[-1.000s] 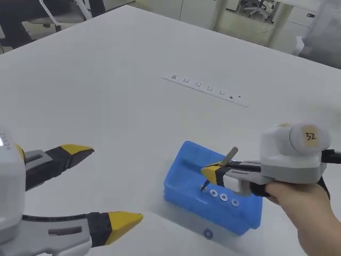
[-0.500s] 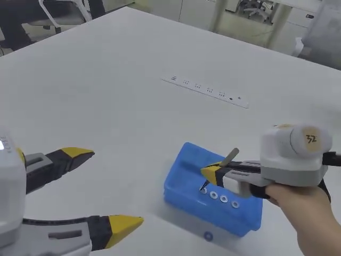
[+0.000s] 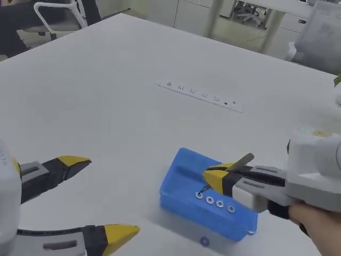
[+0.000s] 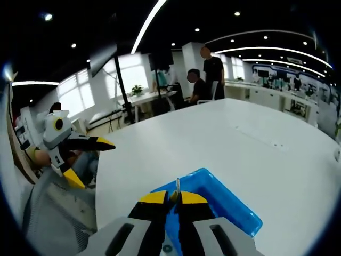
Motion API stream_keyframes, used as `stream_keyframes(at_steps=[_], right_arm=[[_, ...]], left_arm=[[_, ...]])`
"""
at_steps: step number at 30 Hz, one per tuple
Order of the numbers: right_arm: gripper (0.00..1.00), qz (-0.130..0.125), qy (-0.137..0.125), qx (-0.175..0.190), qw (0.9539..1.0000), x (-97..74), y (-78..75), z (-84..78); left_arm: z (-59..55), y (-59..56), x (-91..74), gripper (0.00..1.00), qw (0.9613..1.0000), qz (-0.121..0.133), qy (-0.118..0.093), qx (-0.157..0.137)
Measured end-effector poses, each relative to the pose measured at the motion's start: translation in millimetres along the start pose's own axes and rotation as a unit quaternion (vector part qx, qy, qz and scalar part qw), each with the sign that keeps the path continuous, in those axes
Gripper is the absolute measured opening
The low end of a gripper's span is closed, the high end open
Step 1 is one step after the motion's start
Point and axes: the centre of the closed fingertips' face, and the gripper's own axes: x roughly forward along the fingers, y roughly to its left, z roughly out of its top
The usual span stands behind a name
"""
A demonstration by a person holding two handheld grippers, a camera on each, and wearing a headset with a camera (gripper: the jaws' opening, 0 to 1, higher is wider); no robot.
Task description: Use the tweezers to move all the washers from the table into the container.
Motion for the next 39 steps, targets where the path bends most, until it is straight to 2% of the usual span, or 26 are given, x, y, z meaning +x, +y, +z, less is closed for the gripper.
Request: stream_keyframes(at_steps=[7, 10, 14, 19, 24, 32, 36, 38, 39], right_arm=[[0.04, 0.003, 0.012, 0.019, 0.9997, -9.0, 16.0, -26.8], [0.04, -0.003, 0.017, 0.033, 0.9993, -10.6, 18.0, -38.2], [0.04, -0.012, 0.029, 0.034, 0.9989, -10.6, 18.5, -50.3], [0.04, -0.025, 0.060, -0.001, 0.9979, -8.2, 16.2, -64.1], [0.04, -0.020, 0.087, -0.051, 0.9948, -3.9, 17.9, -75.1], [0.04, -0.011, 0.091, -0.048, 0.9946, 0.4, 16.8, -76.5], [0.04, -0.011, 0.109, -0.067, 0.9917, 3.6, 15.8, -79.6], [0.04, -0.006, 0.130, -0.072, 0.9888, 5.3, 16.5, -87.0], [0.04, -0.005, 0.120, -0.074, 0.9900, 5.6, 17.5, -83.6]], left_arm=[[0.1, -3.2, 0.8, 0.75, 1.0000, -0.004, 0.002, 0.004], [-0.6, -4.2, 1.3, 0.75, 1.0000, -0.005, 0.005, 0.004], [-1.0, -5.9, 1.9, 0.74, 0.9999, -0.008, 0.006, 0.005], [-2.0, -7.0, 2.5, 0.74, 0.9999, -0.010, 0.010, 0.008], [-2.1, -7.3, 2.6, 0.74, 0.9999, -0.010, 0.010, 0.007], [-2.2, -6.4, 2.3, 0.74, 0.9999, -0.008, 0.010, 0.007], [0.9, -5.0, 0.7, 0.72, 0.9999, -0.003, 0.003, 0.014], [1.0, -4.2, 0.7, 0.72, 0.9999, -0.003, 0.002, 0.010], [1.4, -3.7, 0.6, 0.73, 0.9999, -0.001, 0.001, 0.010]])
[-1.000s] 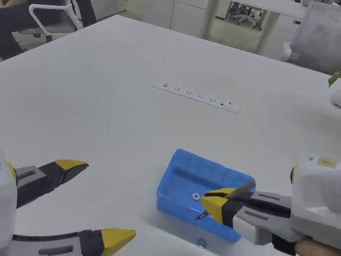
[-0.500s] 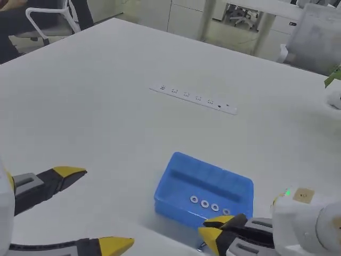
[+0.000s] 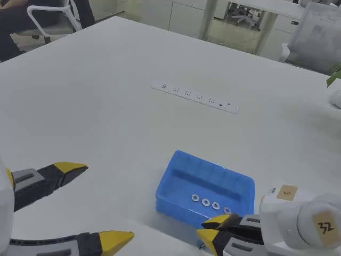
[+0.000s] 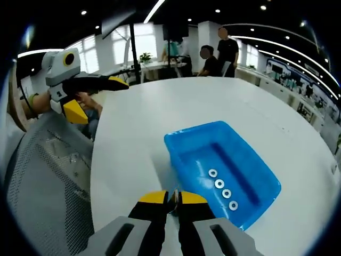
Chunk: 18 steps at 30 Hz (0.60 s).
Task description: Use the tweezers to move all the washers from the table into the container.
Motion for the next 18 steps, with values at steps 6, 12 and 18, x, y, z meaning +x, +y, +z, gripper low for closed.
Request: stream_keyframes(at_steps=[6, 12, 18], right_arm=[[0.03, 0.006, 0.002, -0.005, 1.0000, 0.9, 2.0, 1.0], [0.03, 0.018, -0.004, 0.003, 0.9998, -4.6, 4.0, 5.4], [0.03, 0.031, -0.048, 0.041, 0.9975, -17.1, 3.8, 29.0]], left_arm=[[-1.5, 0.9, -0.1, 0.72, 1.0000, 0.000, 0.002, 0.002], [-1.2, 1.5, -0.8, 0.72, 1.0000, 0.000, 0.001, 0.001], [-1.2, 1.8, -1.2, 0.72, 1.0000, -0.001, 0.000, -0.001]])
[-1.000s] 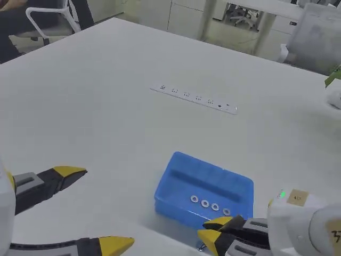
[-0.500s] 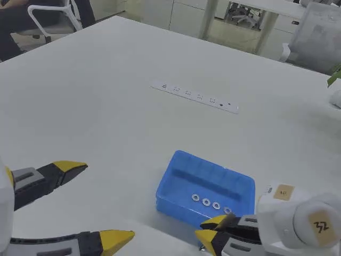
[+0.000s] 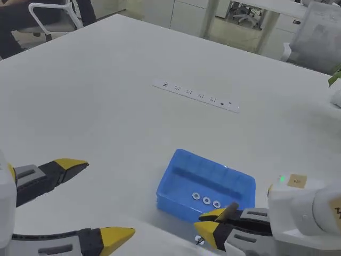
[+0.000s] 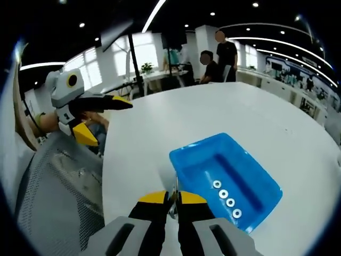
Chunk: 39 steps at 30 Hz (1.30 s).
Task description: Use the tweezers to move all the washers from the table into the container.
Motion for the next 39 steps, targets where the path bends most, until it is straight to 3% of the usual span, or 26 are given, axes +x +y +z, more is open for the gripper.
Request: stream_keyframes(at_steps=[7, 13, 21, 29, 39], right_arm=[[0.03, 0.001, -0.025, -0.001, 0.9997, -6.5, -1.5, 23.2], [0.03, -0.001, -0.034, -0.007, 0.9994, -7.8, -6.8, 33.4], [0.03, 0.000, -0.050, -0.001, 0.9988, 1.3, -19.1, 48.3], [0.03, -0.004, -0.049, 0.032, 0.9983, 21.0, -41.7, 51.8], [0.03, -0.003, -0.027, 0.023, 0.9994, 41.0, -50.4, 44.7]], left_arm=[[0.4, -0.6, 0.3, 0.72, 1.0000, -0.001, -0.001, -0.002], [1.5, 0.1, 0.2, 0.72, 1.0000, 0.001, -0.003, -0.004], [2.6, 0.7, -0.1, 0.72, 1.0000, 0.005, -0.006, -0.005], [2.4, 1.0, -0.1, 0.72, 1.0000, 0.005, -0.005, -0.005], [2.4, 1.9, -0.9, 0.71, 0.9999, 0.006, -0.006, -0.006]])
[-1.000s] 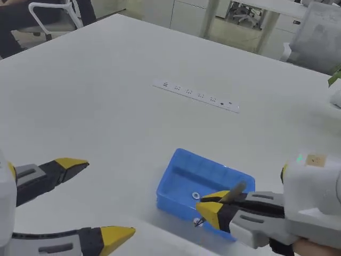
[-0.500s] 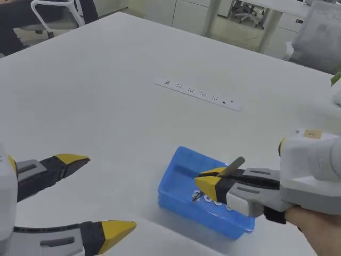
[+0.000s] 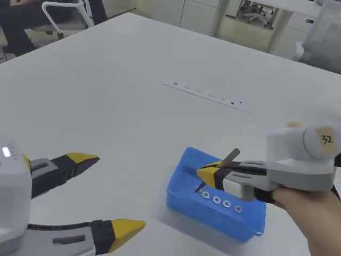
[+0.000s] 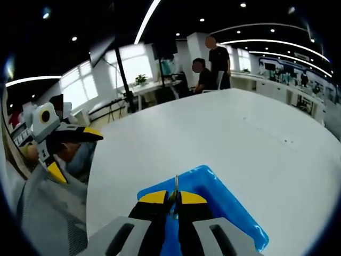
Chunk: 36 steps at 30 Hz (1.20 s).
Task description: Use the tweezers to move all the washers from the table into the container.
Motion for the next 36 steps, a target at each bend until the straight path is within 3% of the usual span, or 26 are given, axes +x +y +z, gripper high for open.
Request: stream_keyframes(at_steps=[7, 13, 19, 20, 25, 28, 30, 36], right_arm=[[0.03, -0.006, 0.025, -0.002, 0.9997, 16.3, -14.4, -13.0], [0.03, -0.006, 0.029, -0.009, 0.9995, 22.9, -16.1, -11.7], [0.03, -0.006, 0.038, -0.025, 0.9989, 29.2, -16.0, -14.8], [0.03, -0.006, 0.035, -0.027, 0.9990, 28.9, -16.1, -13.9], [0.04, -0.007, 0.034, -0.027, 0.9990, 29.0, -16.2, -13.9], [0.04, -0.004, 0.033, -0.032, 0.9989, 27.6, -14.4, -13.4], [0.04, 0.002, 0.019, -0.046, 0.9988, 24.8, -9.1, -9.5], [0.04, 0.003, 0.013, -0.083, 0.9965, 10.9, 1.1, -1.9]], left_arm=[[-0.9, -1.0, 0.2, 0.71, 1.0000, -0.004, 0.002, 0.001], [-2.8, -0.6, 0.7, 0.69, 1.0000, -0.005, 0.007, -0.001], [-0.9, -10.3, 1.7, 0.61, 0.9987, -0.041, 0.000, -0.030], [3.0, -13.0, 1.9, 0.63, 0.9980, -0.048, -0.011, -0.038], [-0.8, -14.5, 2.5, 0.60, 0.9978, -0.055, -0.002, -0.038], [5.7, -20.9, 2.4, 0.61, 0.9953, -0.076, -0.018, -0.058], [5.5, -22.7, 2.4, 0.58, 0.9943, -0.085, -0.016, -0.062], [10.8, -26.0, 1.4, 0.49, 0.9918, -0.104, -0.017, -0.072]])
